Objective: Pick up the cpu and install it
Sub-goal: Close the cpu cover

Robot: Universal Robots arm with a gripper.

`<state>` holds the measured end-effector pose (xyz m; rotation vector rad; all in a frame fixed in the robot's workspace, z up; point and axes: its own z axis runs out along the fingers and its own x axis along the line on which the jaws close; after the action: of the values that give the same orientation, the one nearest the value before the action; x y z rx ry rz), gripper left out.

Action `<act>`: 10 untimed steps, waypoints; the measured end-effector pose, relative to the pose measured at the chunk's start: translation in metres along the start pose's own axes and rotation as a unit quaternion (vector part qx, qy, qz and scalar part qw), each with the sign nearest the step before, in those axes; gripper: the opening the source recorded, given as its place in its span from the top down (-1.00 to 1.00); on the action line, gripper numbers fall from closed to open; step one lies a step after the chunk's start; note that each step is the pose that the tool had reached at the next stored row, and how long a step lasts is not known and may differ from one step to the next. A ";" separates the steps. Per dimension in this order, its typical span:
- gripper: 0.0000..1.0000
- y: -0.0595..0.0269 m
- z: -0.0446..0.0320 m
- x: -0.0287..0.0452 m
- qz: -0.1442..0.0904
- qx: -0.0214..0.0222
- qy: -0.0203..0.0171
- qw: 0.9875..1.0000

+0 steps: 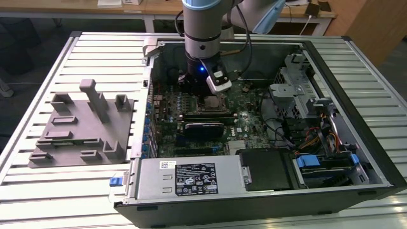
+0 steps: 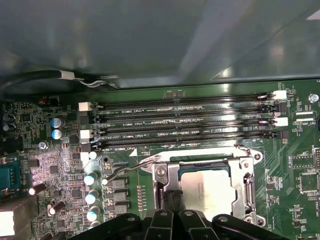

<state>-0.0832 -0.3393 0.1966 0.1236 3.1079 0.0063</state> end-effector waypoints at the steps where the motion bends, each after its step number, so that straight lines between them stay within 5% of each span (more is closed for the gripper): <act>1: 0.79 0.0000 0.0000 0.0005 0.000 0.000 0.000 1.000; 10: 0.79 0.0000 -0.0014 0.0016 0.000 0.000 0.000 1.000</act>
<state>-0.0848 -0.3392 0.1980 0.1235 3.1076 0.0078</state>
